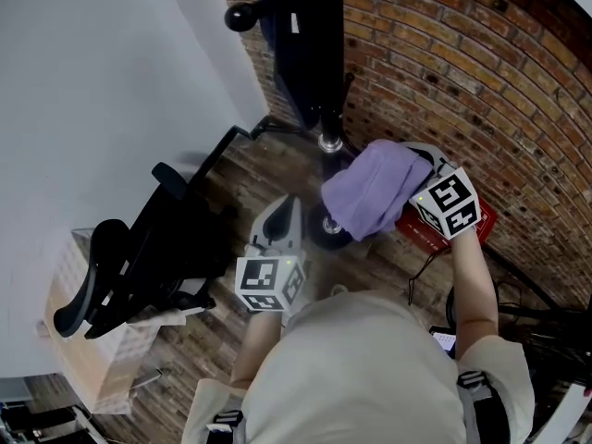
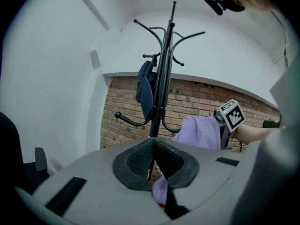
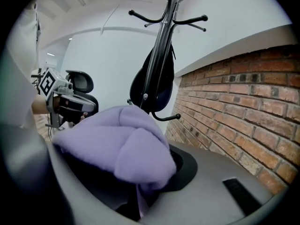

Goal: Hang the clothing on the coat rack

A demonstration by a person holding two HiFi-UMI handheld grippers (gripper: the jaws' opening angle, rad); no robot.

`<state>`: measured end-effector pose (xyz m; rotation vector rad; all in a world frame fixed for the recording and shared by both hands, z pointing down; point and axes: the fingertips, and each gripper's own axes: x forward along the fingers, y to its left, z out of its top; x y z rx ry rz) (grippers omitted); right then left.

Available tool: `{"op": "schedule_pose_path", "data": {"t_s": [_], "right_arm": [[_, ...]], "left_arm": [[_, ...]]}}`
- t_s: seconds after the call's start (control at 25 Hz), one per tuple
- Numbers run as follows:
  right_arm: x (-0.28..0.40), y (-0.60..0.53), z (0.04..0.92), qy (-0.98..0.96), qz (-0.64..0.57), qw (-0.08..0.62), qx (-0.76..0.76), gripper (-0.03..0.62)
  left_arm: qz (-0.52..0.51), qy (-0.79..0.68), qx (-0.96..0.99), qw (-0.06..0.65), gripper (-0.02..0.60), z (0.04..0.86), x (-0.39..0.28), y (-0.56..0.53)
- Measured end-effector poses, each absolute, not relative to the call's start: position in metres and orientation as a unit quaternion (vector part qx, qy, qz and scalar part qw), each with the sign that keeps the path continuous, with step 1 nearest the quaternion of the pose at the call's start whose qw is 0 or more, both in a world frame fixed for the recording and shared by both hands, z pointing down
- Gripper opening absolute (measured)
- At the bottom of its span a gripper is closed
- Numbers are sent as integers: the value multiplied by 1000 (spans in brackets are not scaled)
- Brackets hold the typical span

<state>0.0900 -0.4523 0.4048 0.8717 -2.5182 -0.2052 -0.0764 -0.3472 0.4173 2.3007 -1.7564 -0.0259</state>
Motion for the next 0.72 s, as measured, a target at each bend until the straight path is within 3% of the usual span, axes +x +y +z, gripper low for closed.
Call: {"op": "schedule_pose_path", "data": {"t_s": [0.4,0.72], "right_arm": [[65,-455,365,-919,-133,230,293,31],[45,-456,325,-925,-146,190,297,31]], "left_arm": [[-13,-604,788,121,5,415,-76,-350],[-18,-608,785,119,5,413,-80,-351]]}}
